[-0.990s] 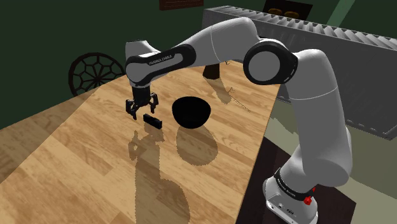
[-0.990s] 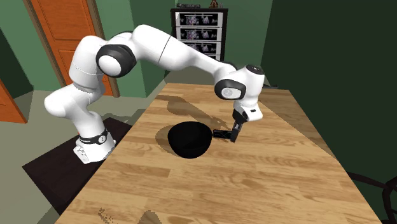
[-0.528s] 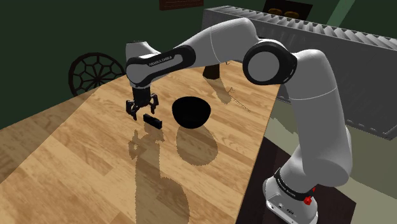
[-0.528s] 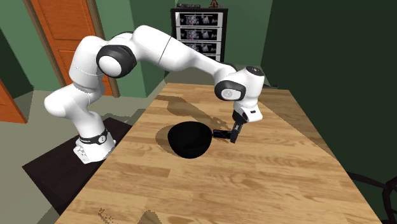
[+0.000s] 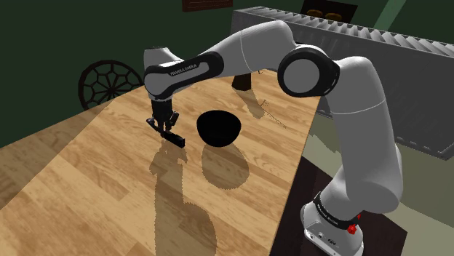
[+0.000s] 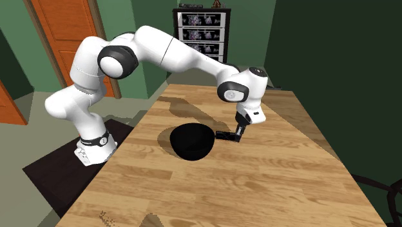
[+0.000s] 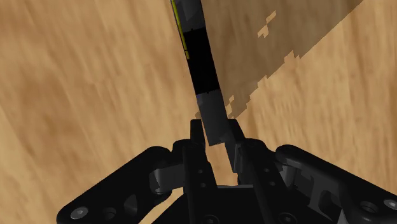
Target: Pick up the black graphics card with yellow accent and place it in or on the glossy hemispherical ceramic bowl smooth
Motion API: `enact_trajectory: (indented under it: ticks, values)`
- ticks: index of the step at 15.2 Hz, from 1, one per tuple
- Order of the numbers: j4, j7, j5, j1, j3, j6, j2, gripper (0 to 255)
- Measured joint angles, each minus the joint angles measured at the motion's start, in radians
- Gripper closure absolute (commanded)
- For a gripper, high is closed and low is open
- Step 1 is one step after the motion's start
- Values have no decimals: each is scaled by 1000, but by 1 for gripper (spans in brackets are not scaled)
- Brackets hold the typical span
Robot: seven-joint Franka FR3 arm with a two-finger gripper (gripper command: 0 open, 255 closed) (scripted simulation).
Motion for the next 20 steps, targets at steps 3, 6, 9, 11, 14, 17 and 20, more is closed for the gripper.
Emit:
enact_trajectory:
  ticks: [3,6,9,11,14,17,20]
  values:
    - [3,0,0,0,0,-6,-3,255]
    - [7,1,3,-2,3,-27,-21,255]
    - [21,3,6,-2,5,-58,-38,255]
    - [39,3,7,-3,6,-82,-45,255]
    - [59,6,10,-3,8,-115,-57,255]
    - [83,7,11,-2,10,-148,-67,255]
    - [104,8,13,-3,11,-179,-77,255]
